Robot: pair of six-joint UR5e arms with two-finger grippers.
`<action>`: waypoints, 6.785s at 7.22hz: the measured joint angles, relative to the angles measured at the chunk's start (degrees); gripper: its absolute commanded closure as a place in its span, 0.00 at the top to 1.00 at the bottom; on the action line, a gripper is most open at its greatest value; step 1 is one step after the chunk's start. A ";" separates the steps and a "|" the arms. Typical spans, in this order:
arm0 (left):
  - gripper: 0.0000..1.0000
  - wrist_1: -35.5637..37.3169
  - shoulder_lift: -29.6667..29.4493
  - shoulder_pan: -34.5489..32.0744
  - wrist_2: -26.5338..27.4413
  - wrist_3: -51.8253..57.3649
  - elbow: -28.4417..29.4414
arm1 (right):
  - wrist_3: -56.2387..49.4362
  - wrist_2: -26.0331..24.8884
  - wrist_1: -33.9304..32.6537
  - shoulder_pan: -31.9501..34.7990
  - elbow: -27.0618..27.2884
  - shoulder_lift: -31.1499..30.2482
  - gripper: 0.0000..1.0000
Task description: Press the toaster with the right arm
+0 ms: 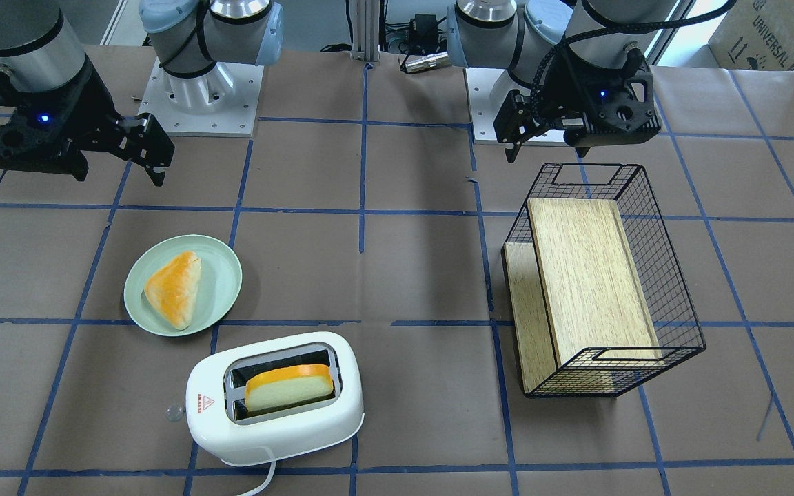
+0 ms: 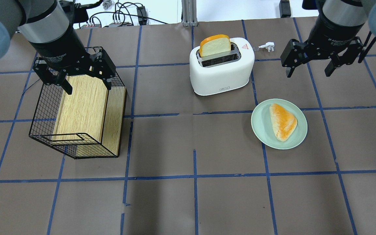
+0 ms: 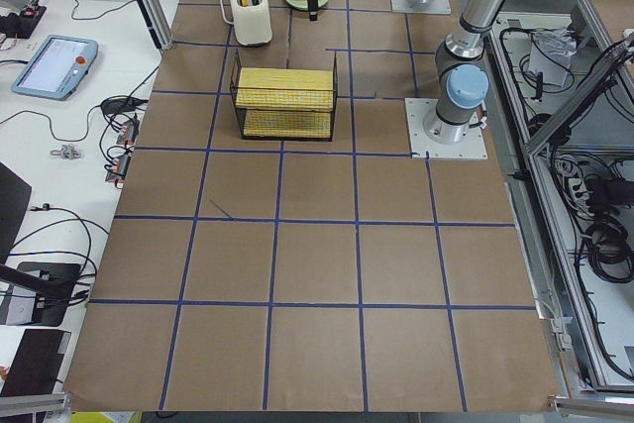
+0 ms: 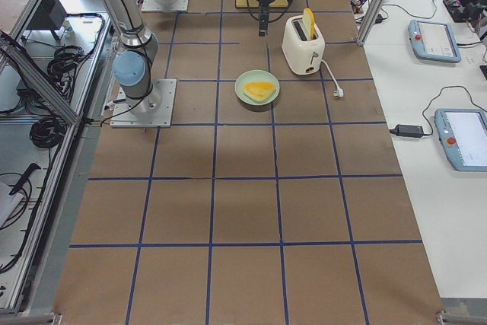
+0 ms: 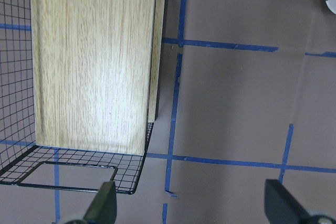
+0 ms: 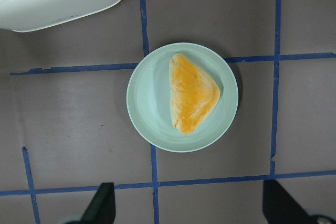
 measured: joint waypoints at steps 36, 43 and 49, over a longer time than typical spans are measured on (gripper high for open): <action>1.00 0.04 0.00 0.03 0.00 0.00 -0.07 | -12.64 26.98 -11.04 -5.19 -22.10 36.25 0.05; 1.00 0.02 0.00 0.02 0.00 0.00 -0.03 | -13.13 27.05 -11.51 -5.13 -22.06 37.80 0.05; 1.00 0.04 0.00 0.00 0.00 0.00 -0.03 | -13.30 26.96 -11.84 -5.27 -22.12 39.73 0.05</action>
